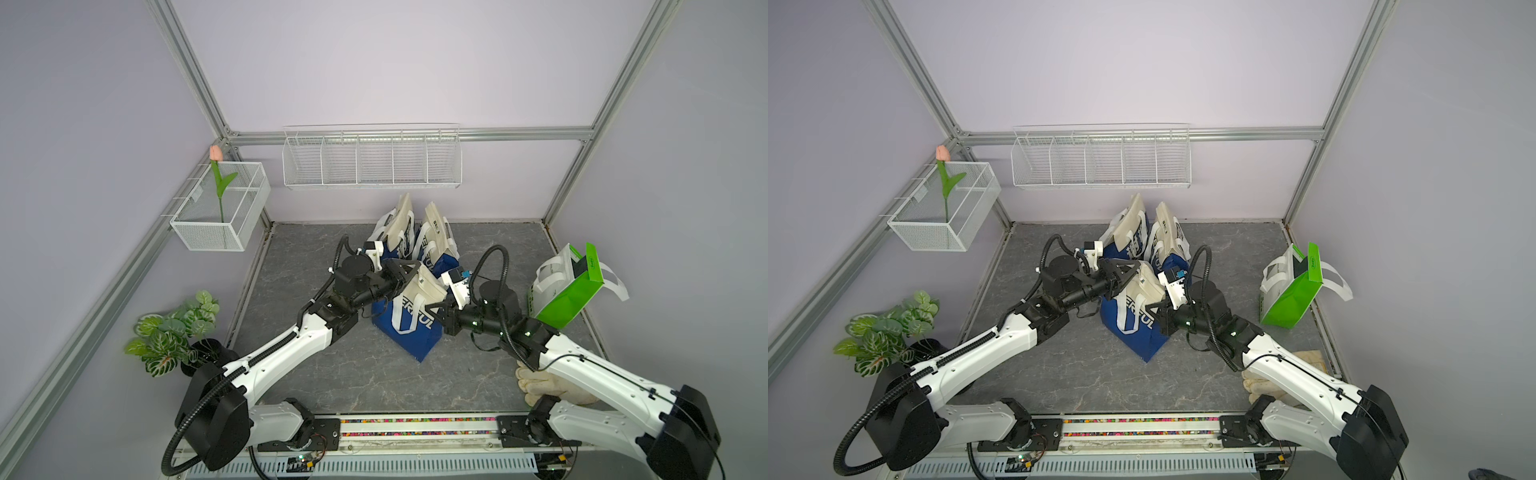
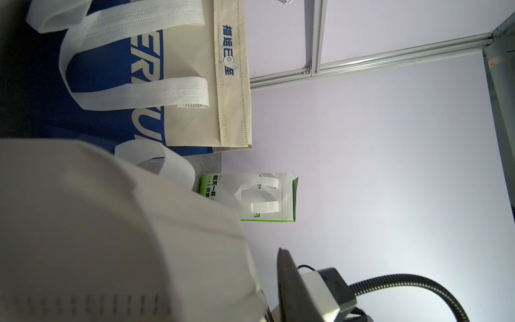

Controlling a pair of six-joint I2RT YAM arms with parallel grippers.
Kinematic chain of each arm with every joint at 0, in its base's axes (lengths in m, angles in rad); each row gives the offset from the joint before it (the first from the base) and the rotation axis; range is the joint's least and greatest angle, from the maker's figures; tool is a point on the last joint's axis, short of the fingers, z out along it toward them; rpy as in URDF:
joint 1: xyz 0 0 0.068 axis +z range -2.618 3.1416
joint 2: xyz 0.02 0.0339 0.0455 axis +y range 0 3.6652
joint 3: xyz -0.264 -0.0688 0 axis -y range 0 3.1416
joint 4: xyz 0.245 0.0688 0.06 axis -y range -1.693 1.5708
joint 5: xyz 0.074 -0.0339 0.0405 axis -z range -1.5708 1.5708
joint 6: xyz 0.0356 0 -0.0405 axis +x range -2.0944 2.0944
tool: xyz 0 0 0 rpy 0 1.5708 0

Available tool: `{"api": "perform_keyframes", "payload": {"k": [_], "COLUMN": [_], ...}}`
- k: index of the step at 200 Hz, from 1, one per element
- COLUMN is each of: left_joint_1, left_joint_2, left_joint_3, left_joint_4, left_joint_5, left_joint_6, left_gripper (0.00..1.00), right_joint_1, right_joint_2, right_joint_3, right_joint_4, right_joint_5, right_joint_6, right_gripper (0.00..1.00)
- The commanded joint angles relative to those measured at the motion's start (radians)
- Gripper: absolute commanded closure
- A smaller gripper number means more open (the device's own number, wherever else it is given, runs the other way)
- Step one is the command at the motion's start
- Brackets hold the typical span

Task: Open the takeout bag
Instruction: Open the takeout bag at the center of the board.

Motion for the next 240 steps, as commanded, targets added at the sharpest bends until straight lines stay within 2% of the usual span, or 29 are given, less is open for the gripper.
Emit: {"api": "perform_keyframes", "payload": {"k": [1,29,63,68,81,89,109,122,137,149,173,205,240], "left_joint_1": [-0.02,-0.023,-0.032,-0.032,-0.032,-0.032,-0.032,-0.033,-0.033,-0.035,-0.048,-0.076,-0.088], "left_joint_2": [0.014,0.001,0.001,0.004,0.013,0.017,0.02,0.01,-0.009,-0.03,-0.077,-0.126,-0.17], "left_joint_3": [0.032,0.041,0.061,0.064,0.072,0.08,0.098,0.102,0.095,0.085,0.065,0.038,0.0], "left_joint_4": [0.013,-0.049,-0.116,-0.115,-0.113,-0.113,-0.111,-0.118,-0.123,-0.129,-0.137,-0.137,-0.131], "left_joint_5": [0.027,0.018,0.006,0.005,0.004,0.003,0.003,-0.002,-0.009,-0.021,-0.053,-0.098,-0.126], "left_joint_6": [0.022,0.059,0.097,0.097,0.096,0.095,0.086,0.077,0.055,0.026,-0.019,-0.06,-0.1], "left_gripper": [0.72,0.64,0.65,0.69,0.91,0.99,1.0,1.0,1.0,1.0,1.0,1.0,1.0], "right_joint_1": [0.01,0.011,0.016,0.017,0.022,0.025,0.034,0.042,0.052,0.055,0.065,0.111,0.134], "right_joint_2": [-0.04,-0.057,-0.05,-0.048,-0.045,-0.045,-0.053,-0.065,-0.092,-0.123,-0.144,-0.126,-0.097], "right_joint_3": [0.004,0.008,0.009,0.01,0.012,0.012,0.01,0.008,-0.016,-0.053,-0.106,-0.138,-0.127], "right_joint_4": [0.035,0.01,0.006,0.006,0.005,0.0,-0.022,-0.046,-0.051,-0.031,0.006,0.064,0.081], "right_joint_5": [0.007,0.024,0.023,0.025,0.03,0.038,0.08,0.132,0.215,0.263,0.296,0.316,0.349], "right_joint_6": [0.016,0.016,0.018,0.018,0.016,0.015,0.007,-0.001,-0.002,0.004,0.011,0.003,0.002], "right_gripper": [0.93,0.93,0.93,0.93,0.93,0.93,0.93,0.83,0.57,0.52,0.63,0.63,0.87]}}
